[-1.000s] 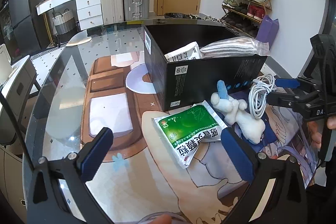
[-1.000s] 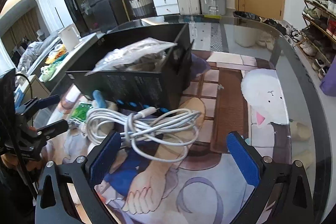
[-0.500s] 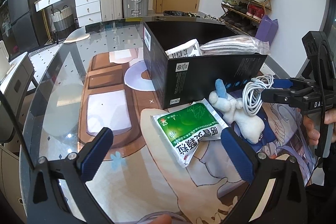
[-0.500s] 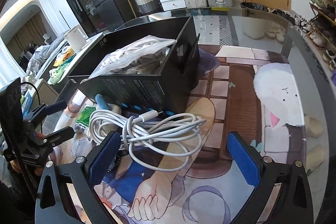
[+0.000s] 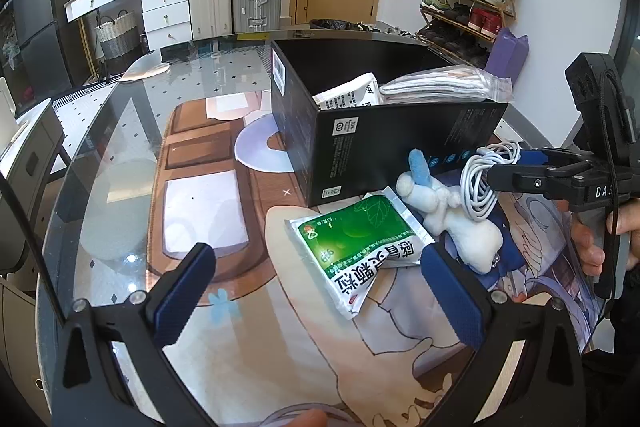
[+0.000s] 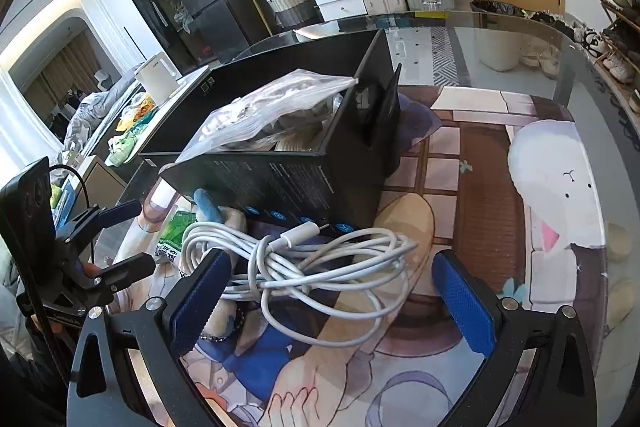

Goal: Organize soft objects
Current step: 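Move the right tool to the white cable coil while the left tool approaches the green packet, then grasp the white cable coil with the right tool while the left tool grasps the green packet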

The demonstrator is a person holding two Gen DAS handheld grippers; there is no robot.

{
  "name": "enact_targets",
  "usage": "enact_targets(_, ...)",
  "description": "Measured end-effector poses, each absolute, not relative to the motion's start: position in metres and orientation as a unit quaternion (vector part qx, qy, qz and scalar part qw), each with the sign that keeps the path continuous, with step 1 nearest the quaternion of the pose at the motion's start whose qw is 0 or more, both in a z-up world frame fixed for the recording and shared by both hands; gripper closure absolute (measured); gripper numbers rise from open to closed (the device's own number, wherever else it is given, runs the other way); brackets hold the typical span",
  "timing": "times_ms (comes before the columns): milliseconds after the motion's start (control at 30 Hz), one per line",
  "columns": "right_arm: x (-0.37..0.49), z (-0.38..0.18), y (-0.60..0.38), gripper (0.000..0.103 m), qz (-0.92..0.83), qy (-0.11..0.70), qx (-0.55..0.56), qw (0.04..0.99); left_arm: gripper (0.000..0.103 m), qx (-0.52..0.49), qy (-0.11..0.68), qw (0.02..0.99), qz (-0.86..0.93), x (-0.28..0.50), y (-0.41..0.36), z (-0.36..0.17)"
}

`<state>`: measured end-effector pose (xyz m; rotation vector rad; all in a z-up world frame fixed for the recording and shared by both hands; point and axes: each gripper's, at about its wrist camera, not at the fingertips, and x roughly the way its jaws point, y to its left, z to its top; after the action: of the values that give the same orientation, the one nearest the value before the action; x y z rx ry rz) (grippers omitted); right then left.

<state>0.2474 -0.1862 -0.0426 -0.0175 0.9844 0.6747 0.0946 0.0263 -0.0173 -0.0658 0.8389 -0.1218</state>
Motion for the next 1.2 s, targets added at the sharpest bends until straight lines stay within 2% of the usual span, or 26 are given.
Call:
enact_targets(33,0.247,-0.043,-0.186,0.004,0.320,0.462,-0.009,0.827,0.000,-0.032,0.407,0.911,-0.059,0.095,0.026,-0.017)
enact_targets(100,0.246,-0.042,-0.186,0.017,0.332,0.461,-0.004,0.823,0.000,-0.031,0.407,0.911,-0.059,0.095,0.026,-0.017)
enact_targets(200,0.242,-0.041,-0.188,0.024,0.339,0.458,0.000,0.822,0.000,-0.030,0.407,0.911,-0.059,0.095,0.026,-0.017)
enact_targets(267,0.239,-0.040,-0.192,0.032,0.344,0.452,0.006,0.823,0.000,-0.029,0.407,0.911,-0.058,0.095,0.025,-0.017)
enact_targets(800,0.211,-0.021,-0.233,0.034,0.338,0.408,0.060,0.846,0.000,-0.016,0.407,0.911,-0.063,0.093,0.016,-0.017)
enact_targets(1200,0.204,-0.005,-0.244,0.034,0.334,0.391,0.070,0.855,0.000,-0.033,0.439,0.895,-0.068,0.111,0.001,-0.022)
